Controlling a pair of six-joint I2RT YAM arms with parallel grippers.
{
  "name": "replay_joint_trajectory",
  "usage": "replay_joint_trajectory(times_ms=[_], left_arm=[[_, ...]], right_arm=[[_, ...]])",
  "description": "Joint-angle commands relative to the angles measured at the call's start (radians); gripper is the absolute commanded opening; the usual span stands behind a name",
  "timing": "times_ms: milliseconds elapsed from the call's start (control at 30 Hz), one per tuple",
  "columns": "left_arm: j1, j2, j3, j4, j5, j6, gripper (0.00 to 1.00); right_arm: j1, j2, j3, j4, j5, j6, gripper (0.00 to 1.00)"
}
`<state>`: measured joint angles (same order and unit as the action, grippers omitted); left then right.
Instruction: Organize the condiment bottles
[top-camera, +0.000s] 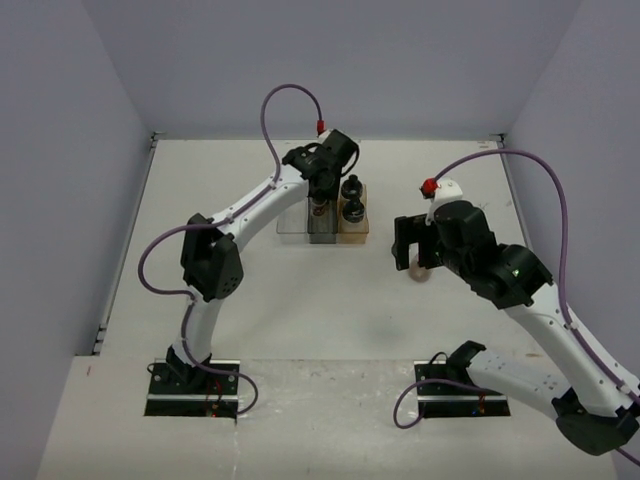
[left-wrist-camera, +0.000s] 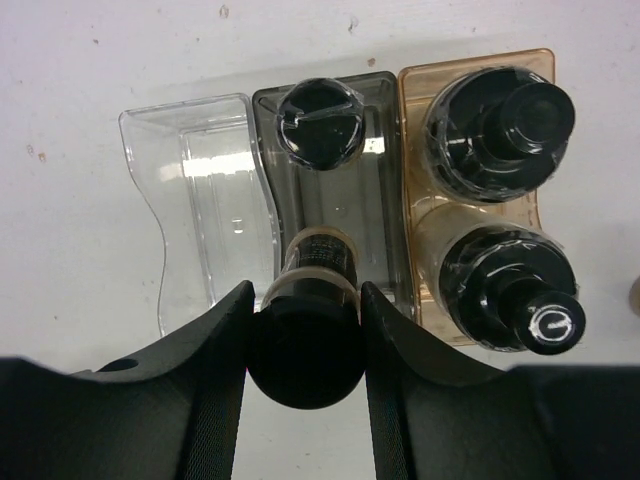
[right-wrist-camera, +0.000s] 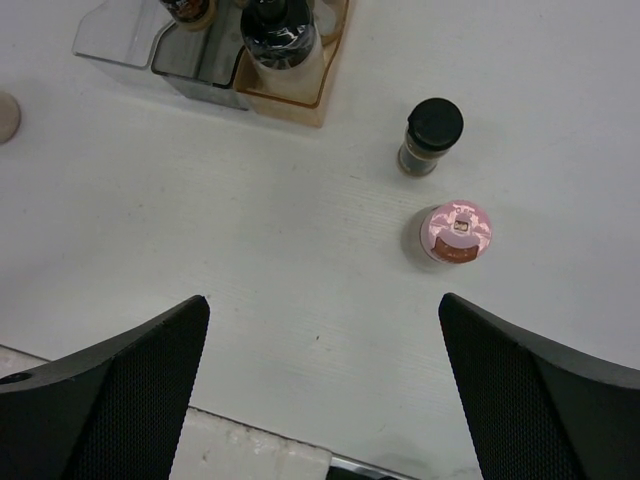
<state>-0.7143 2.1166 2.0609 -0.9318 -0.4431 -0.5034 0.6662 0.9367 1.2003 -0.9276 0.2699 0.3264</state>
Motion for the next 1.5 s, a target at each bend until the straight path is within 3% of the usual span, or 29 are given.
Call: replay_joint_trajectory(times_ms=[0,300,533,667,967,1167,1200,1267,1367,1467], left_arm=[[0.033,-0.004,0.056,0.014,0.038,0.045,0.0],[0.064,0.008,-0.015,0.103,0.139,0.054,0.0],[0.075,0.04,-0.039,0.136,0.142,0.042,0.0],[0.079,0.052,-0.065,0.154,0.129,0.028,0.08],[0.079,0.059,-0.13,0.206,0.181,0.022,0.15],[0.079,0.023,-0.166,0.223,0.178,0.012,0.43],[0.078,0.014,-0.171,0.225,0.176,0.009,0.52],[0.079,-0.001,-0.179,0.223,0.178,0.006,0.62],[0.078,-0.023,-0.191,0.226,0.184,0.003,0.71],[0.076,-0.056,-0.209,0.228,0.191,0.0,0.73]], right_arm=[[0.0,-0.012,-0.002,0.013,-0.017,0.016,0.99],[0.0,0.013,-0.005,0.024,-0.023,0.007,0.99],[0.0,0.017,-0.015,0.032,-0.035,0.002,0.99],[0.0,0.022,-0.019,0.035,-0.041,0.0,0.99],[-0.002,0.06,-0.034,0.033,0.0,0.022,0.99],[-0.002,0.116,-0.059,0.056,0.0,0.04,0.99],[-0.004,0.119,-0.067,0.062,-0.001,0.04,0.99],[-0.008,0.12,-0.071,0.082,0.008,0.042,0.99],[-0.048,0.123,-0.071,0.108,-0.014,0.046,0.99],[-0.091,0.126,-0.082,0.148,-0.037,0.048,0.99]])
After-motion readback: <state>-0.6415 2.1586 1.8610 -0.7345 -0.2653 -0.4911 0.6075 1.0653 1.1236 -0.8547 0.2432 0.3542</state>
